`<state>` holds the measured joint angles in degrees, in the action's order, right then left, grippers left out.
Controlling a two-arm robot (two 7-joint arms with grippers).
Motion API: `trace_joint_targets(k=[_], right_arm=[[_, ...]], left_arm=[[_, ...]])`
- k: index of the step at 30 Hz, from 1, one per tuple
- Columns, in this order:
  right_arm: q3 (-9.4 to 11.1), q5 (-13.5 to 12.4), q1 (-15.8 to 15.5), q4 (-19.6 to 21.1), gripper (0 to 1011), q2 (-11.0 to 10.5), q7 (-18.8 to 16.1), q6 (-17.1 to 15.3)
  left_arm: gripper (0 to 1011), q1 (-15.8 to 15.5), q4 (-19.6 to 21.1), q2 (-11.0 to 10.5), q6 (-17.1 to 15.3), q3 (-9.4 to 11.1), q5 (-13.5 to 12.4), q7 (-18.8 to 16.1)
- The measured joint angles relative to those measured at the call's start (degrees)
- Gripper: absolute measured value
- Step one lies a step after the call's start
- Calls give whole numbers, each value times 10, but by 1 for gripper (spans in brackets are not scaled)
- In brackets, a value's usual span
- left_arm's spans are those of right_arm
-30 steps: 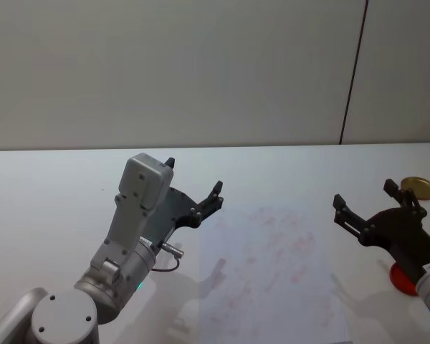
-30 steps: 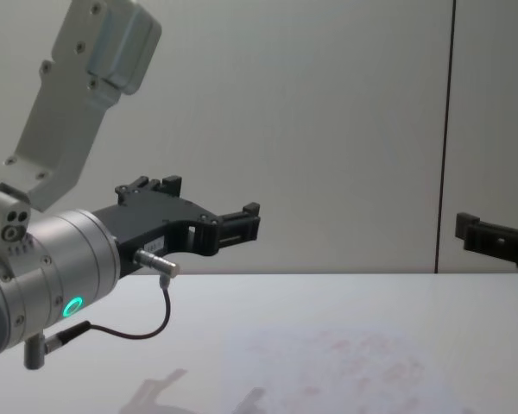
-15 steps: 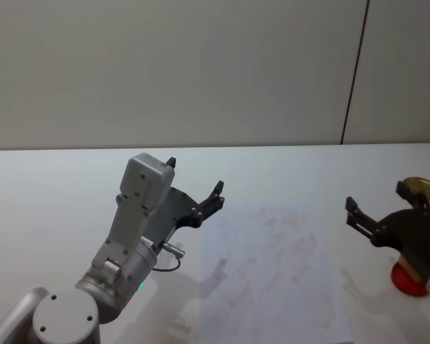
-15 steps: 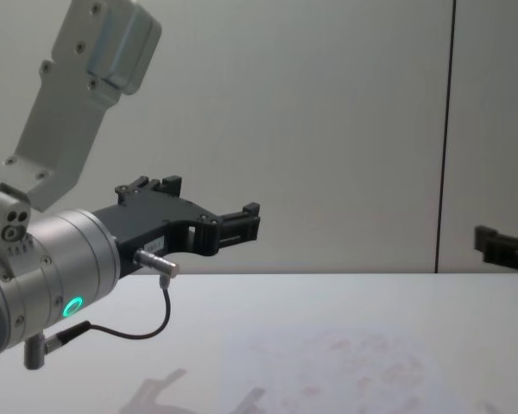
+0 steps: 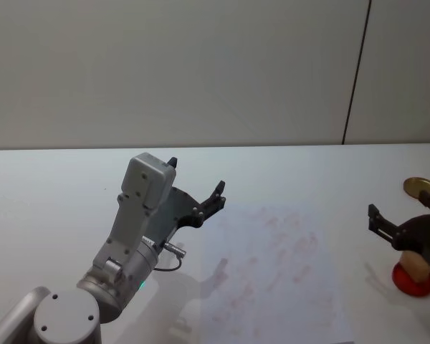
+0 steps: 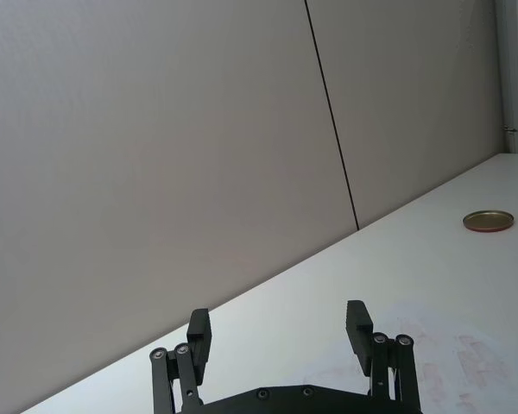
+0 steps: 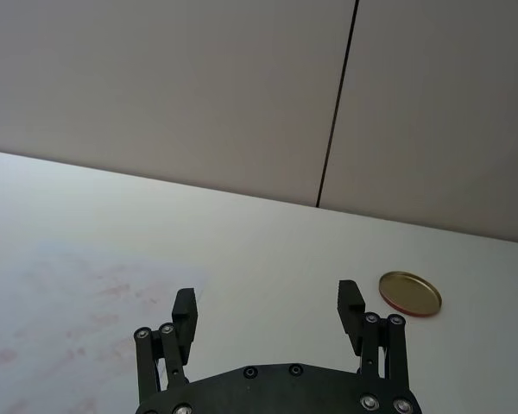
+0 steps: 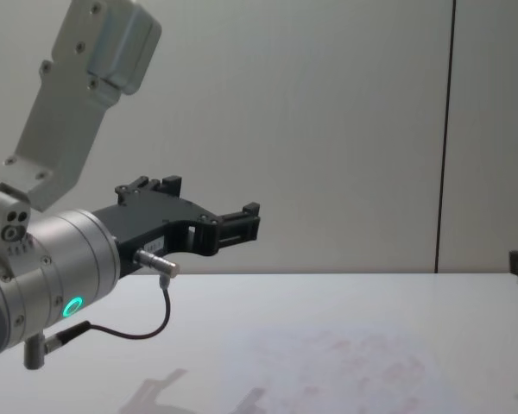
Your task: Use the one hand to pick up the stamp and affix it onto the A4 paper.
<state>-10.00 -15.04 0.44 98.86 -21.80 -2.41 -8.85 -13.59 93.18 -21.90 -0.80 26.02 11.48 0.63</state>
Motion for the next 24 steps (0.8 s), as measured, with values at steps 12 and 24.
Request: trace_joint_targets(k=[12, 24], right_arm=[[12, -18, 13, -12, 1001, -6, -6, -59], [21, -42, 21, -26, 1001, -8, -19, -103]], left_arm=[[993, 0, 0, 0, 0, 0, 0, 0], [993, 0, 0, 0, 0, 0, 0, 0]])
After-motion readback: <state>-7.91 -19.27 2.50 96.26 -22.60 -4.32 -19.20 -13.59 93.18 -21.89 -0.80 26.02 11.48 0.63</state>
